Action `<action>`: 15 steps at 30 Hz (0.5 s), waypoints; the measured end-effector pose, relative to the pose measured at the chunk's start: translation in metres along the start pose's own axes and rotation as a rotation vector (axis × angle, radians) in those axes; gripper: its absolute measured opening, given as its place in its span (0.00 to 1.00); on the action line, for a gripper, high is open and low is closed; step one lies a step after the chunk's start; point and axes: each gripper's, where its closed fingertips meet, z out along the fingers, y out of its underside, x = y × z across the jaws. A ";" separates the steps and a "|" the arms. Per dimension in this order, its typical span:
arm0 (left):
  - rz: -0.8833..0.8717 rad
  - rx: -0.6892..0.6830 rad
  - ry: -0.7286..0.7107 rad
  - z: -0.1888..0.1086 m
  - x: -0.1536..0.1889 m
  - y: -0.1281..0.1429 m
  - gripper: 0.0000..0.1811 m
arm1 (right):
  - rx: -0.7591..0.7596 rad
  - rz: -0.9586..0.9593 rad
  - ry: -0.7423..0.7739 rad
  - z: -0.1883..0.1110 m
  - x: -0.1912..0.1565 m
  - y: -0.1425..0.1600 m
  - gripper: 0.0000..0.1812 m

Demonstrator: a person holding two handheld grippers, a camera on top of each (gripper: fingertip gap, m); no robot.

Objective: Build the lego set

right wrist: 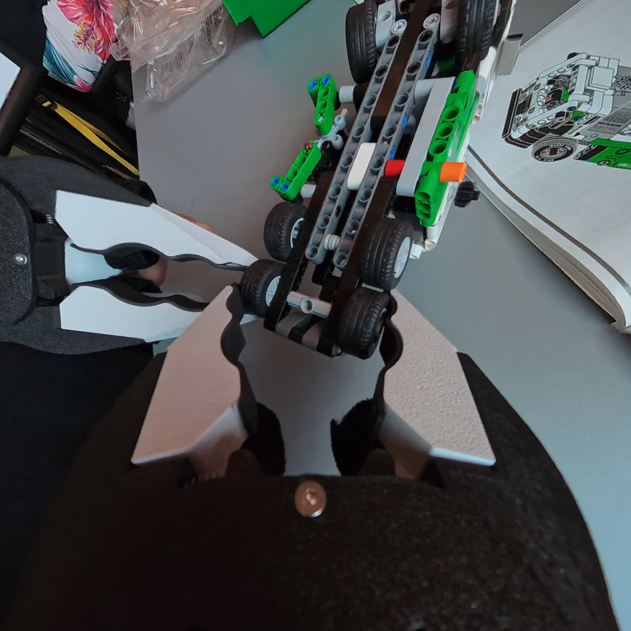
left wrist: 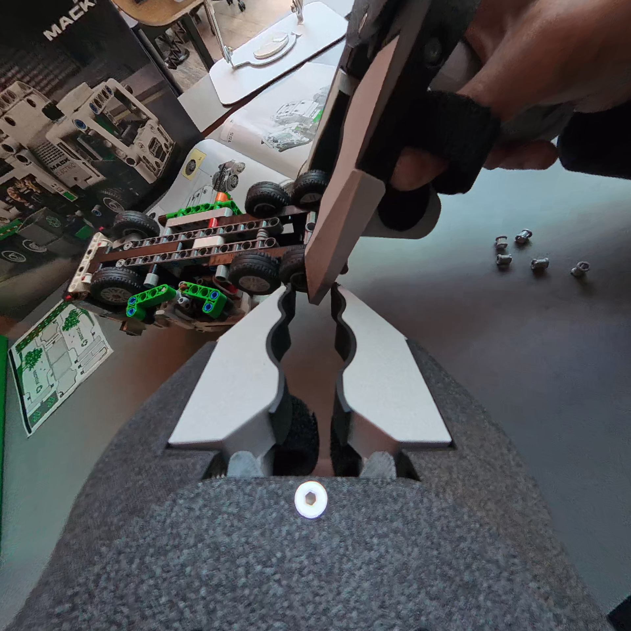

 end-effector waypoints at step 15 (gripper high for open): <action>-0.217 0.219 0.241 -0.032 0.034 0.002 0.15 | 0.081 -0.154 0.178 -0.102 0.014 0.082 0.24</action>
